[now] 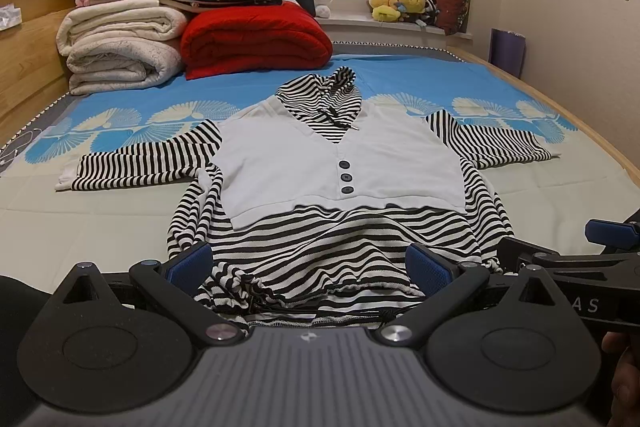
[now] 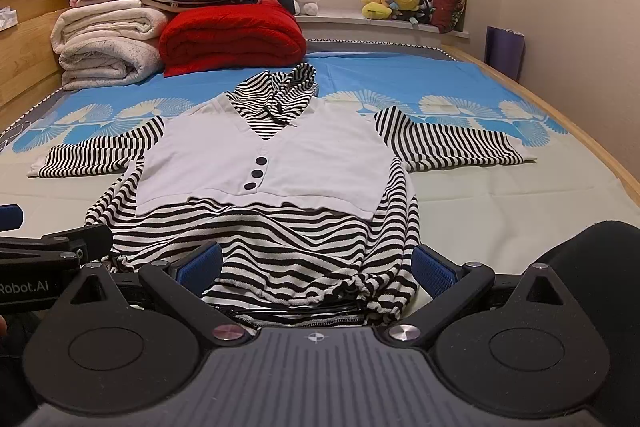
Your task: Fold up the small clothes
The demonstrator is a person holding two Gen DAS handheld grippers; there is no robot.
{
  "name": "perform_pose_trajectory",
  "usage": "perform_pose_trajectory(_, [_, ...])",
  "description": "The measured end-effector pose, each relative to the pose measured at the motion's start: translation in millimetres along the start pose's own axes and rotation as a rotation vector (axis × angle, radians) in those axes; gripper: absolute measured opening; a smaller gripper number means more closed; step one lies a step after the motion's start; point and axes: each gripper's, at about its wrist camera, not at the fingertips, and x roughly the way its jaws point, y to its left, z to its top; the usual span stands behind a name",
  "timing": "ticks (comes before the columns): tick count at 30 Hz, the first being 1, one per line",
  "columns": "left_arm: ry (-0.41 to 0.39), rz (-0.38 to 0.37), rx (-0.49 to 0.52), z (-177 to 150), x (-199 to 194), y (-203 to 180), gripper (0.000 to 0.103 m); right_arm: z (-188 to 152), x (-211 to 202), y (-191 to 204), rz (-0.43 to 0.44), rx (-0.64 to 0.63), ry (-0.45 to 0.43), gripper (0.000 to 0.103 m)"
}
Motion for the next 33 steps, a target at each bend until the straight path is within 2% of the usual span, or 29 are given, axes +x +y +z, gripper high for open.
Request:
perform_pose_trajectory(15, [0.0,0.0,0.0,0.2,0.2,-0.4,0.102,-0.2,-0.3,0.3,-0.001,0.003,0.004,0.1])
perform_pose_trajectory(22, [0.007,0.0,-0.01,3.7,1.5,0.8,0.102,4.0,3.2,-8.0,-0.003,0.052,0.025,0.1])
perform_pose_trajectory(26, [0.001,0.002,-0.02,24.5,4.2,11.1,0.102,20.9,4.9,-29.7,-0.024,0.126,-0.005,0.097])
perform_pose_trajectory(29, [-0.043,0.004,-0.012,47.2,8.4,23.3,0.102,43.8,5.8,-55.1,-0.063,0.157,-0.072,0.097])
perform_pose_trajectory(31, [-0.067,0.012,0.009,60.5,19.4,32.9,0.102,61.5,10.9,-75.7,-0.055,0.183,-0.109,0.096])
perform_pose_trajectory(33, [-0.07,0.012,0.013,72.5,39.3,46.3,0.097,76.8,22.0,-91.7,-0.038,0.176,-0.124,0.096])
